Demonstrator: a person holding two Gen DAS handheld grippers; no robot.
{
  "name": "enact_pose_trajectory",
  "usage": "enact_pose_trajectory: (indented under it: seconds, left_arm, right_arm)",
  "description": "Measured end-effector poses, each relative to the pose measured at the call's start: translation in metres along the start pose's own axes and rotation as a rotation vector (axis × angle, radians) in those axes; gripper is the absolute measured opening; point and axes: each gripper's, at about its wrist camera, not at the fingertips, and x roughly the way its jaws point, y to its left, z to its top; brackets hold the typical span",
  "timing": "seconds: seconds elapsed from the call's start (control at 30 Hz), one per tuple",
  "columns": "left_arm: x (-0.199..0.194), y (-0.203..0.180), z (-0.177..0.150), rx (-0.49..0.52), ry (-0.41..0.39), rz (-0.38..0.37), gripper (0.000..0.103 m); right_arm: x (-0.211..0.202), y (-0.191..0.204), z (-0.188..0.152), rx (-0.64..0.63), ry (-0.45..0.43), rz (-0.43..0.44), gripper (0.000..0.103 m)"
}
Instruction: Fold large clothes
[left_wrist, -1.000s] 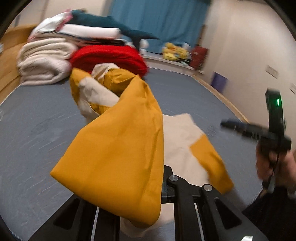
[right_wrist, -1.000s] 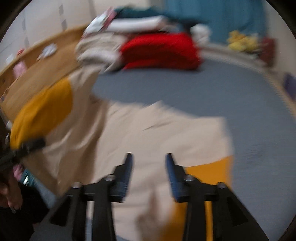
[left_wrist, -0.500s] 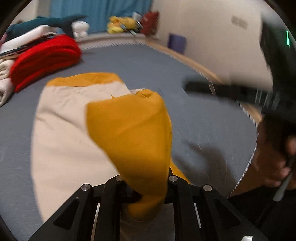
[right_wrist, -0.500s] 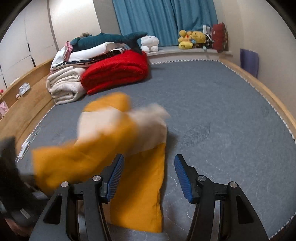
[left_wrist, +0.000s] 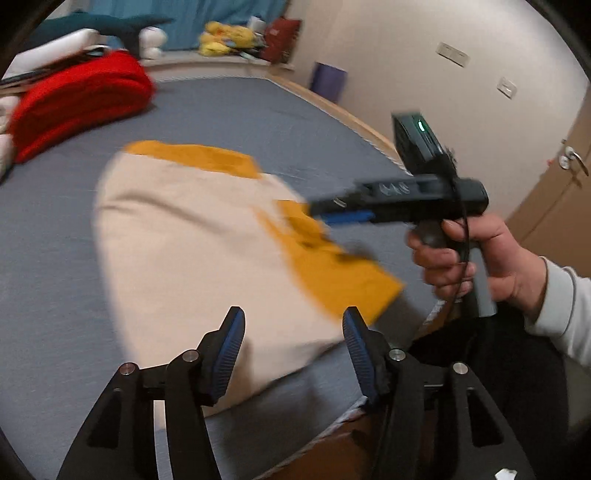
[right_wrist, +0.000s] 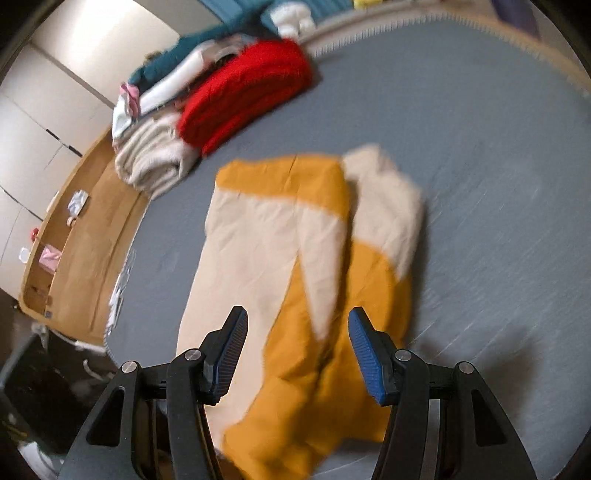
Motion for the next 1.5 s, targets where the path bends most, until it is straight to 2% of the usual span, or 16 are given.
enact_pose_trajectory:
  seconds: [0.07, 0.17, 0.27, 0.33, 0.37, 0.5, 0.6, 0.67, 0.73, 0.8, 0.9, 0.93, 1.07, 1.2, 1.37, 1.5]
  left_arm:
    - [-0.005, 0.027, -0.009, -0.050, 0.003, 0.071, 0.052]
    - [-0.007, 0.076, -0.031, -0.171, -0.016, 0.108, 0.052]
    - [0.011, 0.102, -0.056, -0.345, 0.068, 0.177, 0.051]
    - [0.019, 0.112, -0.059, -0.430, 0.075, 0.141, 0.051]
    - [0.022, 0.111, -0.058, -0.446, 0.080, 0.118, 0.051]
    - [0.031, 0.103, -0.052, -0.460, 0.095, 0.013, 0.051]
    - [0.046, 0.090, -0.052, -0.446, 0.140, -0.049, 0.052]
    - [0.055, 0.077, -0.052, -0.380, 0.180, -0.012, 0.052]
    - [0.061, 0.070, -0.053, -0.329, 0.205, 0.028, 0.053]
    - [0.059, 0.066, -0.052, -0.330, 0.199, 0.027, 0.053]
    - [0.049, 0.063, -0.048, -0.320, 0.152, 0.031, 0.052]
    - [0.049, 0.061, -0.047, -0.310, 0.146, 0.026, 0.052]
    - [0.070, 0.051, -0.056, -0.243, 0.241, 0.074, 0.055]
    - [0.066, 0.042, -0.049, -0.206, 0.198, 0.106, 0.053]
    - [0.068, 0.026, -0.052, -0.183, 0.193, 0.081, 0.051]
    - [0.085, 0.025, -0.060, -0.181, 0.255, 0.095, 0.055]
  right_arm:
    - [0.020, -0.001, -0.003, 0.028, 0.066, 0.015, 0.058]
    - [0.049, -0.005, -0.010, 0.053, 0.159, -0.019, 0.058]
    - [0.067, -0.008, -0.016, 0.072, 0.204, -0.059, 0.056]
    - [0.071, -0.003, -0.017, 0.050, 0.205, -0.052, 0.033]
    - [0.071, -0.001, -0.017, 0.034, 0.197, -0.060, 0.015]
    - [0.048, 0.016, -0.009, -0.042, 0.092, -0.062, 0.004]
    - [-0.004, 0.017, 0.005, -0.015, -0.104, -0.026, 0.004]
    - [-0.022, 0.017, 0.007, -0.057, -0.174, -0.125, 0.004]
    - [-0.010, 0.002, 0.005, -0.052, -0.106, -0.205, 0.004]
    - [0.022, -0.016, -0.002, -0.023, 0.031, -0.291, 0.004]
    - [0.044, -0.014, -0.007, -0.070, 0.085, -0.363, 0.004]
    - [0.047, -0.013, -0.007, -0.073, 0.083, -0.371, 0.004]
    - [0.056, -0.012, -0.005, -0.070, 0.098, -0.406, 0.004]
    - [0.069, -0.005, -0.004, -0.112, 0.105, -0.450, 0.006]
    - [0.042, -0.008, -0.011, -0.079, 0.077, -0.377, 0.023]
    - [0.044, -0.028, -0.032, -0.074, 0.198, -0.378, 0.033]
